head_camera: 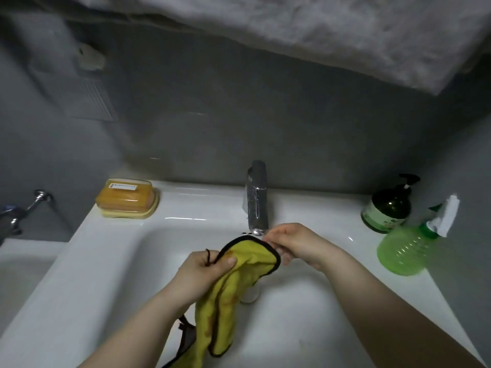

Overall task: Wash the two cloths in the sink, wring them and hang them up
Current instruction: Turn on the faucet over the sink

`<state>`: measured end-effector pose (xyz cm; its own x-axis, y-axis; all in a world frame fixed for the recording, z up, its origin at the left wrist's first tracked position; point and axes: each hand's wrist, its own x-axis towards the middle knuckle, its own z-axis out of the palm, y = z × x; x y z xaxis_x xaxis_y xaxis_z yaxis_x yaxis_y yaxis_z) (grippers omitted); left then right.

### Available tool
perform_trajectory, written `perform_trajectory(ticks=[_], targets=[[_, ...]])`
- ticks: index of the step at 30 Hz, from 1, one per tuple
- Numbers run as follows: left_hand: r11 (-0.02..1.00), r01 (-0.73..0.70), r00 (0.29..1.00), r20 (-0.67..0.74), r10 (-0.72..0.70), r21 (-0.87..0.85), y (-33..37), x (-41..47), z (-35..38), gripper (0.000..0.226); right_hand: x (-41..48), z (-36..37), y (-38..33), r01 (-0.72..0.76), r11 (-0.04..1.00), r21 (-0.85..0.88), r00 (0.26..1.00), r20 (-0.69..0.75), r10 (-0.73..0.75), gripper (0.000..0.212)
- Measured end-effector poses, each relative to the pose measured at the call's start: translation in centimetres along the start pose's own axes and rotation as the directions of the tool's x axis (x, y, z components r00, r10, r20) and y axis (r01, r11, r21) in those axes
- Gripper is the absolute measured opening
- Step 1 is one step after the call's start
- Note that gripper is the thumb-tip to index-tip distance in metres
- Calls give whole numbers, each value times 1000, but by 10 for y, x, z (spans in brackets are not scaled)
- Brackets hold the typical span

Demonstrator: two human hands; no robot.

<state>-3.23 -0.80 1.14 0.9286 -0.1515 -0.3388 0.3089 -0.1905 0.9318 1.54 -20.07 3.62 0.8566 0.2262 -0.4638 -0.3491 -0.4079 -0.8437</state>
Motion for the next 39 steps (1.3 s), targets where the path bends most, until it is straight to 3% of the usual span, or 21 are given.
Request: perform_trajectory(ticks=[2, 4, 5, 6, 7, 9, 11, 16, 22, 34, 39], targets=[[994, 85, 996, -8, -86, -72, -13, 4, -5, 25, 11, 3, 1, 15, 997, -78, 972, -232, -33, 26], [970, 173, 985, 1, -175, -173, -26, 7, -10, 17, 18, 4, -4, 122, 977, -174, 828, -525, -197, 25], [954, 205, 978, 11, -207, -217, -31, 9, -12, 14, 20, 5, -10, 201, 951, -236, 752, -584, -304, 19], [942, 223, 974, 27, -223, -251, -35, 11, -14, 13, 23, 7, -17, 263, 914, -310, 713, -575, -400, 12], [934, 232, 973, 47, -228, -272, -37, 13, -15, 15, 26, 7, -25, 283, 868, -408, 707, -523, -476, 24], [928, 234, 972, 65, -224, -289, -39, 15, -17, 18, 35, 7, -37, 229, 751, -620, 778, -348, -524, 56], [939, 206, 978, 47, -201, -276, -39, 18, -19, 19, 45, 8, -48, 139, 614, -777, 830, -247, -500, 65], [963, 139, 987, -50, -154, -230, -38, 21, -23, 19, 58, 5, -65, 9, 410, -912, 808, -235, -540, 35], [962, 135, 986, -62, -154, -235, -37, 21, -20, 22, 58, -1, -77, -9, 173, -985, 821, -106, -561, 31], [955, 132, 989, -32, -145, -265, -38, 24, -16, 22, 62, -8, -83, 13, 65, -998, 810, -27, -586, 24], [955, 139, 989, -5, -146, -262, -38, 25, -13, 22, 64, -12, -87, 5, 115, -993, 816, -62, -575, 25]])
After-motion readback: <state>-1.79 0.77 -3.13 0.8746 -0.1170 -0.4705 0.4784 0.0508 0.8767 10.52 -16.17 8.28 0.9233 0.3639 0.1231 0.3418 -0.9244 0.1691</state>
